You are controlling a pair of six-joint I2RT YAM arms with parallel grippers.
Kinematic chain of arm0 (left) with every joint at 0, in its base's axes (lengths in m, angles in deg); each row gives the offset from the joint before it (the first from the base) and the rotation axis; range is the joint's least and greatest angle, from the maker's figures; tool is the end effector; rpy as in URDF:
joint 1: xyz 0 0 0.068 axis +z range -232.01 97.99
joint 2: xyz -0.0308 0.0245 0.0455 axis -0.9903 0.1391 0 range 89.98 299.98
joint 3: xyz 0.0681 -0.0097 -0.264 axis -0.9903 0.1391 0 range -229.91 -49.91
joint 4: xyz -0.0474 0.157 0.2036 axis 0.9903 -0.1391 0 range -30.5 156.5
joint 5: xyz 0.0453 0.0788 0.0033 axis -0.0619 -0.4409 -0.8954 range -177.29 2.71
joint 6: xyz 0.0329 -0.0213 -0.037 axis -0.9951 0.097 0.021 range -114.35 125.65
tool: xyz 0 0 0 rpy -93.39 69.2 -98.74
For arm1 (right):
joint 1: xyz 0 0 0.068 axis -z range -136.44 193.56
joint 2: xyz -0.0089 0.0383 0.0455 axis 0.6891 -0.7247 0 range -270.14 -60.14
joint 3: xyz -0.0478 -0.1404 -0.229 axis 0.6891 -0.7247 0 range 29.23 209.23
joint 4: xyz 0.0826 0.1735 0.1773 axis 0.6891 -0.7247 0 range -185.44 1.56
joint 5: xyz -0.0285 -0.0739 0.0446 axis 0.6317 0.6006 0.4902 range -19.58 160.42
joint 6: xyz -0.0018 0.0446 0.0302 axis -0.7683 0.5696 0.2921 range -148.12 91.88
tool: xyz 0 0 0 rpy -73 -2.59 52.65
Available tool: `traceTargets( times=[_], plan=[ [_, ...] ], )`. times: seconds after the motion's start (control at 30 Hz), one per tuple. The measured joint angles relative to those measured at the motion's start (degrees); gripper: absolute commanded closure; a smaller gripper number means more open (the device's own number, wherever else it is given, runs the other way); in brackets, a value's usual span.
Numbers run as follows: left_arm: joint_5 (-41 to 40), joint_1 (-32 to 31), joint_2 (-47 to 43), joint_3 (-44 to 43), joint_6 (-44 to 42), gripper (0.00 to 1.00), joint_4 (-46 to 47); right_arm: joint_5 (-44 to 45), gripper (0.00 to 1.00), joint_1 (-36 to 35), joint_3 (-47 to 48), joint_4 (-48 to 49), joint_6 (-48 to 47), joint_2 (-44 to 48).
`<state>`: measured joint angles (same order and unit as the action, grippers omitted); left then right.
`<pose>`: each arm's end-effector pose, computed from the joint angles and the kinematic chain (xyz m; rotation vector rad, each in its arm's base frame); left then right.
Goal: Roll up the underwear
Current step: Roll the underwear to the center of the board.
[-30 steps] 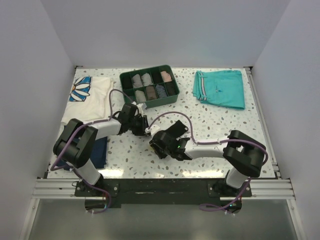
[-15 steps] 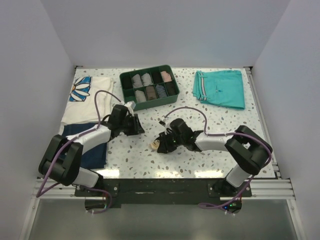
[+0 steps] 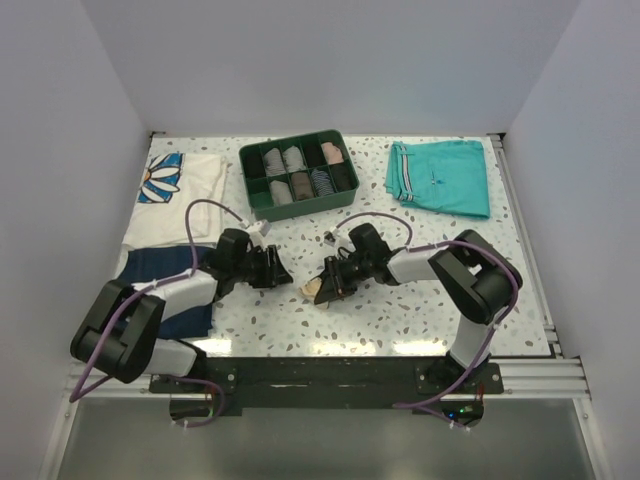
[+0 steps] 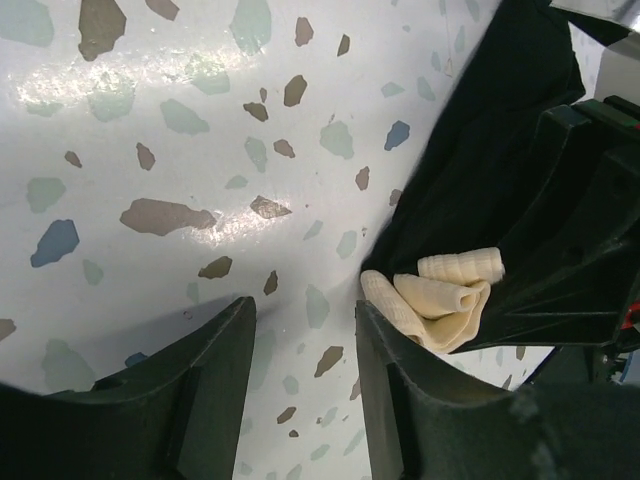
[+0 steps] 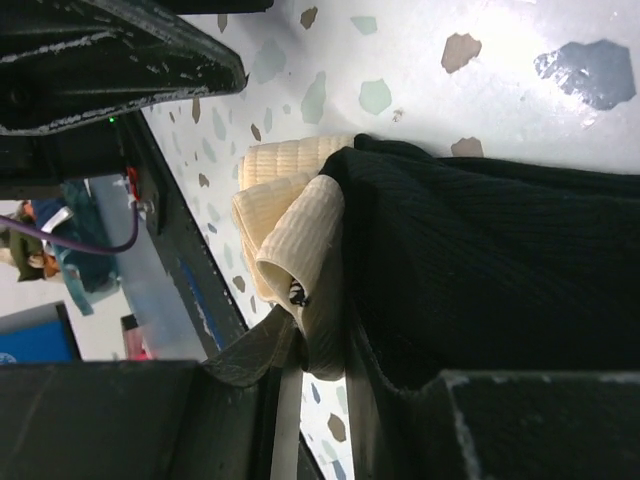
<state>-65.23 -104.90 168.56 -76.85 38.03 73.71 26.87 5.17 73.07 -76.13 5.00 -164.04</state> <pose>0.2189 -0.1069 0.1425 -0.0028 2.4659 -0.9033 0.2392 0.2208 0.1136 -0.5219 2.5861 1.4339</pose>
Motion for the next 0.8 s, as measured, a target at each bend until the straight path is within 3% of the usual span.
traceTargets(
  times=[0.13,0.43,0.8],
  plan=[
    [1.6,0.0,-0.3,1.8,0.5,0.35,4.0,-1.3,0.81,0.8,0.0,-1.7,1.4,0.0],
    [5.9,-0.8,1.7,4.1,6.5,0.19,14.3,-1.5,0.81,1.0,1.5,-5.3,1.4,-0.8],
    [6.1,-7.2,5.8,4.3,17.3,0.09,20.7,-0.9,0.80,1.0,3.7,-10.4,-1.8,-0.8]
  ],
)
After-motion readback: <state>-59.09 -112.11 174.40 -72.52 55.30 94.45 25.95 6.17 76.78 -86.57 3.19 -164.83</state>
